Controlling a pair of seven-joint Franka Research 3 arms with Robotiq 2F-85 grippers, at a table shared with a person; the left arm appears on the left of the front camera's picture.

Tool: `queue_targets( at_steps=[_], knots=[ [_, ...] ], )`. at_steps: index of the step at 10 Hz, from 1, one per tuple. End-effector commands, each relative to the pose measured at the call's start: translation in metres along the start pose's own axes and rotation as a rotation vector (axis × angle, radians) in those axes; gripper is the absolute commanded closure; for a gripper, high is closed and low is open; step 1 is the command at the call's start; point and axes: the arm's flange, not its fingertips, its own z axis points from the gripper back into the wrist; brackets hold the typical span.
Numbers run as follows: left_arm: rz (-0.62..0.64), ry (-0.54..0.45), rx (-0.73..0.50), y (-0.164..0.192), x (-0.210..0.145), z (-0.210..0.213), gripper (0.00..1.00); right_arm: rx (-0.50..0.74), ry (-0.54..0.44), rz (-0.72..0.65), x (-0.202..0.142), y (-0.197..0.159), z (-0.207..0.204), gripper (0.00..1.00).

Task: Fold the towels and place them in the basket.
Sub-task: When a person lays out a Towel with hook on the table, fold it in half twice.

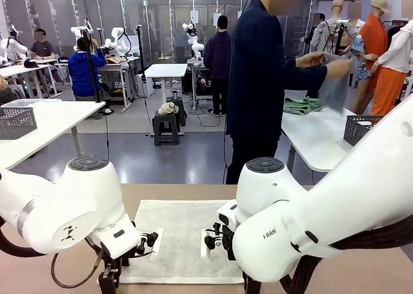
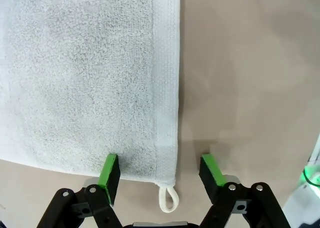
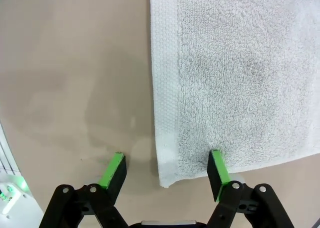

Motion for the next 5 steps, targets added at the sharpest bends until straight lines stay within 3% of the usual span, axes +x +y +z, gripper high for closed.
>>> queue_targets(
  at_steps=[1, 2, 3, 4, 5],
  knots=[
    [-0.002, -0.018, 0.031, 0.0050, -0.0008, -0.0019, 0.19, -0.035, 0.007, -0.004, 0.0015, -0.0040, -0.0031, 0.18],
    [-0.005, -0.017, 0.030, 0.0063, -0.0003, -0.0018, 0.19, -0.035, 0.005, -0.010, 0.0011, -0.0050, -0.0023, 0.18],
    [-0.008, -0.014, 0.031, 0.0080, 0.0021, -0.0011, 0.38, -0.038, 0.005, -0.016, 0.0006, -0.0061, -0.0015, 0.38],
    [-0.013, -0.010, 0.032, 0.0102, 0.0042, 0.0006, 0.38, -0.036, 0.003, -0.021, 0.0006, -0.0076, 0.0002, 0.38],
    [-0.017, -0.007, 0.031, 0.0128, 0.0058, 0.0023, 0.57, -0.030, 0.000, -0.027, 0.0004, -0.0103, 0.0016, 0.58]
  ],
)
